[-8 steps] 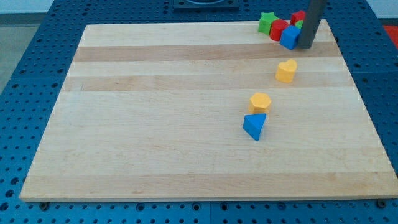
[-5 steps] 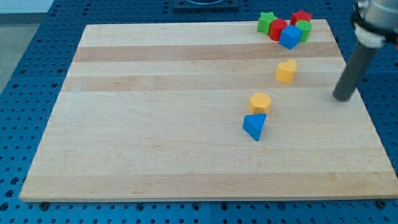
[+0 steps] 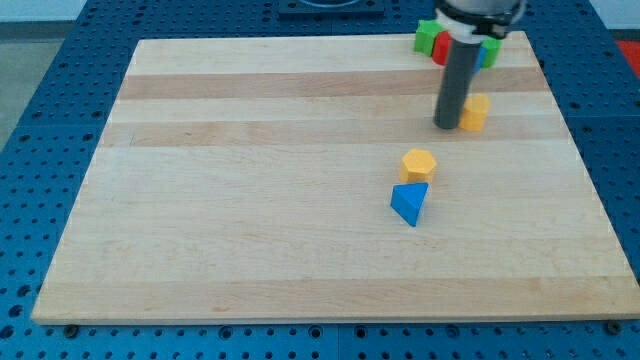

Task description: Move yellow heart into blue cube

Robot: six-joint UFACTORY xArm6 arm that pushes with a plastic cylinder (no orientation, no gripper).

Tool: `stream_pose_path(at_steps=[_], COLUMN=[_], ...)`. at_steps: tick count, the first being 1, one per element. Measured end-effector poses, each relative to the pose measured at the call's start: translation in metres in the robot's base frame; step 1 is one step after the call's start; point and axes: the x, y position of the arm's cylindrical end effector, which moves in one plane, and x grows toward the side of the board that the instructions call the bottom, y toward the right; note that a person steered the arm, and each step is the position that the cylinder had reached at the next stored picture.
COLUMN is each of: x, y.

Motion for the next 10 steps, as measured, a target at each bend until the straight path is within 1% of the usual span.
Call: stream_pose_path(at_steps=[1, 4, 5, 6, 8, 10], x=[0.008, 0.009, 0.017, -0.006, -0.013, -0.027], y=[0.017, 0.063, 0.086, 0.087, 0.059, 0.056])
